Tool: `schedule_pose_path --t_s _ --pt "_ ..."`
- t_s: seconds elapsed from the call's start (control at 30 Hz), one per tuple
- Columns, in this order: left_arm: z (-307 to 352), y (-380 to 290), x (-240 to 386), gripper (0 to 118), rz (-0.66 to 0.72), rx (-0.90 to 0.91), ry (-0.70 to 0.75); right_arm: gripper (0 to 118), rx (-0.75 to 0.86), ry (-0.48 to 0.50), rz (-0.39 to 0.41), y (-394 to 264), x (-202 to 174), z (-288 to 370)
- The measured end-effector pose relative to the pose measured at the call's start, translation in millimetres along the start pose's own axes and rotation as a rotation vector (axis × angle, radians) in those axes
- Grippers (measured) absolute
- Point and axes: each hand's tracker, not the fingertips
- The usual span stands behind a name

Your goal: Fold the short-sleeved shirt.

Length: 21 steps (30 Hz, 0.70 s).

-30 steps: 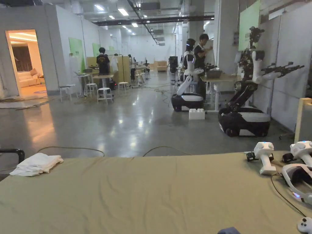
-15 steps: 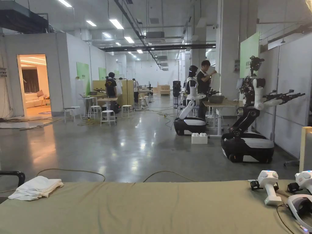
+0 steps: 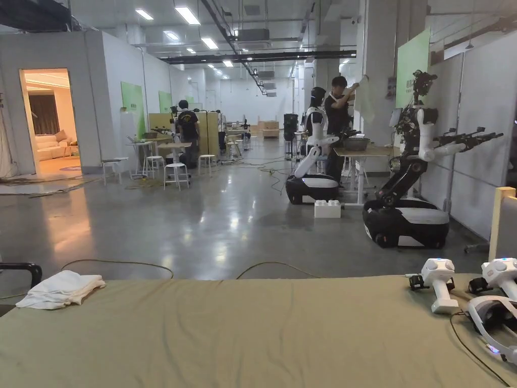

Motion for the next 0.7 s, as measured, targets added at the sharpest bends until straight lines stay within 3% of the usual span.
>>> schedule_pose_path --t_s 0.17,0.3,0.33,0.4,0.43,0.47,0.7 --pt "-16.6 -14.0 -5.0 0 0.021 -0.054 -0.013 0 -0.024 0.01 -0.013 -9.6 1.3 -7.3" --pt "-68.9 -59.4 -28.1 4 0.106 -0.216 -0.095 0 -0.099 0.027 -0.062 -27.6 6.5 -19.8" --pt "-87.2 -72.3 -34.3 12 0.165 -0.246 -0.17 0 -0.117 0.033 -0.081 -33.2 8.2 -22.8" --pt "-127.7 -104.7 -48.2 64 0.277 -0.369 -0.178 0 -0.158 0.035 -0.096 -47.8 14.3 -30.0" --pt "-148.2 -122.4 -52.7 82 0.295 -0.414 -0.172 0 -0.178 0.034 -0.101 -53.8 17.0 -32.6" --pt "-172.5 -142.4 -58.2 89 0.306 -0.469 -0.171 0 -0.203 0.026 -0.106 -60.3 20.0 -35.7" --pt "-345.1 -285.8 -78.5 89 0.24 -0.86 -0.077 0 -0.369 -0.043 -0.177 -101.1 51.2 -51.5"
